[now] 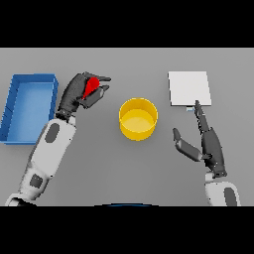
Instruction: Pick up the red beaker and tilt it to pour out 1 green nut into yellow bowl. Pick up the yellow bowl and place it on the metallic measuring scale.
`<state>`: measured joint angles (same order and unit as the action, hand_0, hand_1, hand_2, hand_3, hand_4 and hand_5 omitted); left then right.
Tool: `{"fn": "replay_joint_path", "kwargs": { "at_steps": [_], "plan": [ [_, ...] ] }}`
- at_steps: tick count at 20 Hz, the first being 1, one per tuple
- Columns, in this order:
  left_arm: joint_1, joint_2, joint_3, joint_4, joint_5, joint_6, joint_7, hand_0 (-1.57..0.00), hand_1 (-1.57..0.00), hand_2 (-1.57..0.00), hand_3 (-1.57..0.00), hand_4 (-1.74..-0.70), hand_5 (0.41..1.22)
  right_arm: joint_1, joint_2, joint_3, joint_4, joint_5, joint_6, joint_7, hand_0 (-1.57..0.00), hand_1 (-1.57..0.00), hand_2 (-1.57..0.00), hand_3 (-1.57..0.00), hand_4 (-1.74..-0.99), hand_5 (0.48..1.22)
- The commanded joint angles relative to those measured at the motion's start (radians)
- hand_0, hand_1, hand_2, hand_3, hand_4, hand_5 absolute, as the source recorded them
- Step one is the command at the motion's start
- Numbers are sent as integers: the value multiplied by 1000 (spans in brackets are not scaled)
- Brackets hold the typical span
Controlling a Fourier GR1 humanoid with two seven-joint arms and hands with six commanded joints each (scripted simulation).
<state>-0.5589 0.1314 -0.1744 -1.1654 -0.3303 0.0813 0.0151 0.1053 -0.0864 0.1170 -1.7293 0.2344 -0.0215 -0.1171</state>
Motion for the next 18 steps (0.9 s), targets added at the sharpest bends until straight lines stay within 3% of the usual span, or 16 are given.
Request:
{"fn": "replay_joint_path", "kwargs": {
  "at_steps": [1,5,8,12,16,18],
  "plan": [
    [-3,11,-23,-7,-18,-11,17,-1563,-1563,-1563,-1563,-1733,1119,-6,8,1,3,-2,-3,9,1,1,1,1,-1243,694],
    [-18,34,-68,-4,-40,-26,41,-1563,-1563,-1563,-1563,-1733,1113,19,3,3,-17,-2,1,17,1,1,1,1,-1243,710],
    [-74,73,-173,11,-158,-37,84,-1567,-1567,-1567,-1567,-1737,1112,25,0,2,-16,4,-1,22,1,1,1,1,-1254,717],
    [-193,133,-322,82,-329,-81,89,-1569,-1569,-1569,-1569,-1739,1152,2,-2,-7,-1,-13,8,25,1,1,1,1,-1267,721],
    [-306,159,-436,163,-441,-141,66,-1570,-1570,-1570,-1570,-1740,1193,22,3,-8,-9,-25,14,6,1,1,1,1,-1264,717],
    [-359,157,-499,212,-490,-173,36,-1571,-1571,-1571,-1571,-1647,1203,22,0,-12,-8,-27,13,-3,1,1,1,1,-1262,705]
  ]
}}
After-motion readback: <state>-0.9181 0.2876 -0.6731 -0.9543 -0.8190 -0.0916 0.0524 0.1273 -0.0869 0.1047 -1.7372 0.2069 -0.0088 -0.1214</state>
